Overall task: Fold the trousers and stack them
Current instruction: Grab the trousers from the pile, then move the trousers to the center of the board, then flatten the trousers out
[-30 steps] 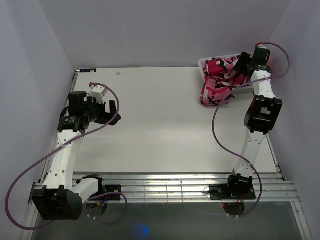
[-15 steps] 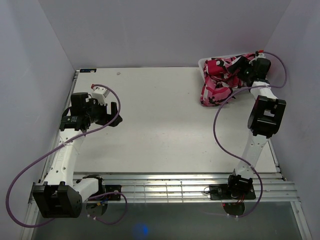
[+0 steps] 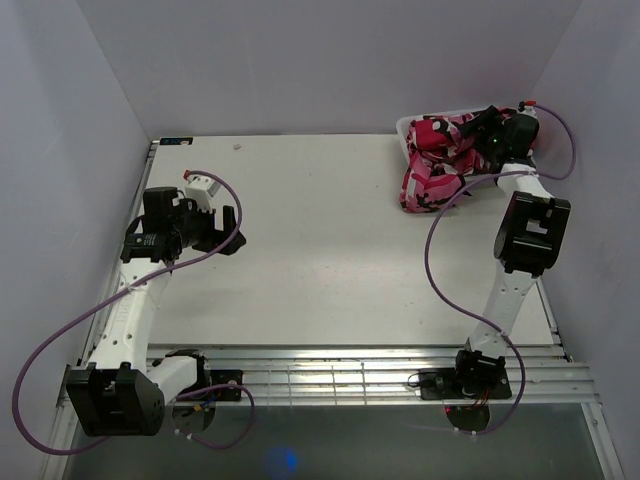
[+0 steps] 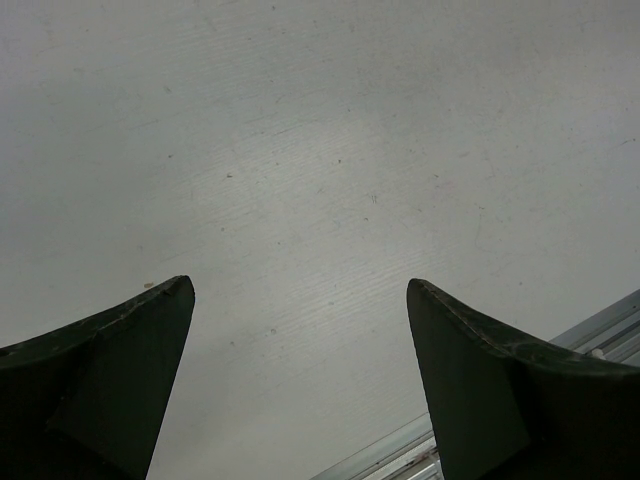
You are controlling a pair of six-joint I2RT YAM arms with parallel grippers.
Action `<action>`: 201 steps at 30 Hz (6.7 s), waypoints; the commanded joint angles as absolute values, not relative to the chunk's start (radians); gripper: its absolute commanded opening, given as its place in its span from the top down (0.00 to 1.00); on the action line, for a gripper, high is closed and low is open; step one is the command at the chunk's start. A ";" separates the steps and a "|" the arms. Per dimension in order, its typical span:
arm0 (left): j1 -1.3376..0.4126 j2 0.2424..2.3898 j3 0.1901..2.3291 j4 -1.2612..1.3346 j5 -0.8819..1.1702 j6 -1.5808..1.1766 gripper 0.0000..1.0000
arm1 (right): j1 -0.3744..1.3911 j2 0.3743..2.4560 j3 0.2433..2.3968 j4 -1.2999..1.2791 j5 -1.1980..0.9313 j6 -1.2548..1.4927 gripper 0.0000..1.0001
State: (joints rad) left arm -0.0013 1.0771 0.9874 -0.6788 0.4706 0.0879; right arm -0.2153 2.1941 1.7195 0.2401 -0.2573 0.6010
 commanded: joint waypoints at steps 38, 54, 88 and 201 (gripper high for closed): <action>-0.002 0.943 1.275 -0.873 0.383 -0.009 0.02 | 0.294 1.480 1.882 0.473 -0.405 0.643 0.92; -0.002 0.923 1.249 -0.902 0.387 0.038 0.02 | 0.407 1.497 1.168 0.588 -0.140 0.128 0.92; -0.002 1.023 1.212 -0.831 0.566 0.049 0.02 | 0.471 1.307 1.249 0.289 -0.400 -0.023 0.92; -0.106 1.923 1.784 -0.992 0.549 0.568 0.45 | -0.049 1.514 1.019 -0.683 -0.261 -1.220 0.92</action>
State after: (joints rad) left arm -0.0559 1.9800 1.6932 -0.9905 0.4545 0.5758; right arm -0.0452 1.5158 0.9985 -0.6506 -0.2234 -1.2091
